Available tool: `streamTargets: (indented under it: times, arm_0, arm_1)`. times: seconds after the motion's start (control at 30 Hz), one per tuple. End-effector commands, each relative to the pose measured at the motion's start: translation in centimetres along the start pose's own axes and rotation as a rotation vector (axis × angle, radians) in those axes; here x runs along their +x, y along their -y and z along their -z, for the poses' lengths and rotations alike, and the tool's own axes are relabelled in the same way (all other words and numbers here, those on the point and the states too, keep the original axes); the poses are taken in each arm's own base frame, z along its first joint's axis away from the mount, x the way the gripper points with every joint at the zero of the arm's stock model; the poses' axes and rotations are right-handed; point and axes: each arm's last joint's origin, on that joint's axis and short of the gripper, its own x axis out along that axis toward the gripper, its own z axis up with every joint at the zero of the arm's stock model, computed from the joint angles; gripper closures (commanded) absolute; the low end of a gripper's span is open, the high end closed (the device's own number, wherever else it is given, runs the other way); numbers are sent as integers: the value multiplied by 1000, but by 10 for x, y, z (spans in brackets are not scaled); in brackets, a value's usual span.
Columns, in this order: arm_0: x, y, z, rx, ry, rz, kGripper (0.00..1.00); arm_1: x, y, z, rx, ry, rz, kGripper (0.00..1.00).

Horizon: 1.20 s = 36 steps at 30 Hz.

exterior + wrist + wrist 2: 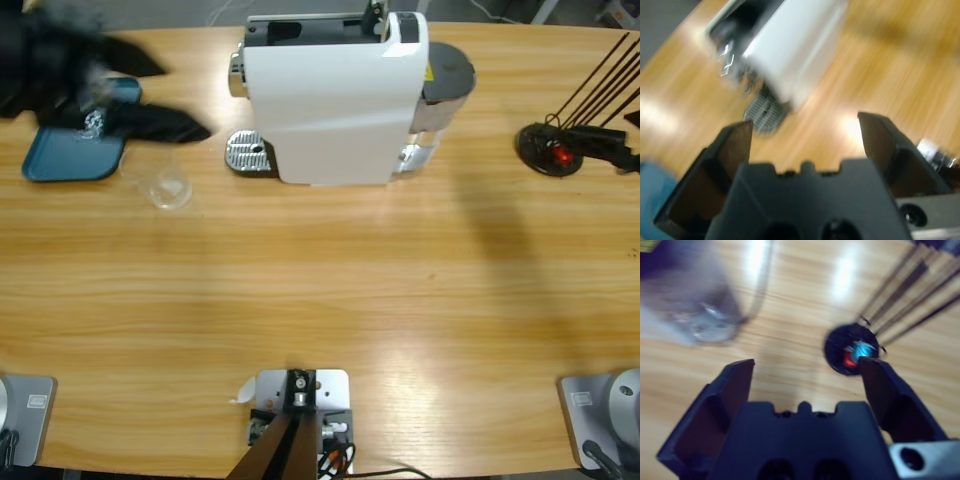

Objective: Pour coffee

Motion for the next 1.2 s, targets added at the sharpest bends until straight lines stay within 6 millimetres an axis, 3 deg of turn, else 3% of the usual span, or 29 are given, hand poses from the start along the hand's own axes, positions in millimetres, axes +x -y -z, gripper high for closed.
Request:
streamTargets:
  times: [0.03, 0.4, 0.47, 0.6, 0.97, 1.03, 1.2]
  arm_0:
    - [-22, -16, 60, -118, -127, -129, 96]
    - [-20, -21, 65, -154, -140, -141, 96]
    - [-21, -22, 65, -159, -135, -144, 96]
    - [-24, -24, 65, -170, -125, -156, 96]
    - [-24, -26, 64, -181, -114, -163, 96]
    - [-25, -26, 64, -181, -112, -164, 96]
    - [-24, -26, 65, -183, -115, -163, 96]
  arm_1:
    - [45, 28, 21, 125, -73, 184, 198]
    - [74, 40, 24, 146, -93, 216, 245]
    - [77, 44, 24, 156, -87, 222, 348]
    - [94, 43, 31, 152, -119, 212, 363]
    - [106, 47, 33, 160, -116, 204, 378]
    - [105, 48, 33, 167, -102, 206, 493]
    - [105, 49, 32, 163, -88, 202, 497]
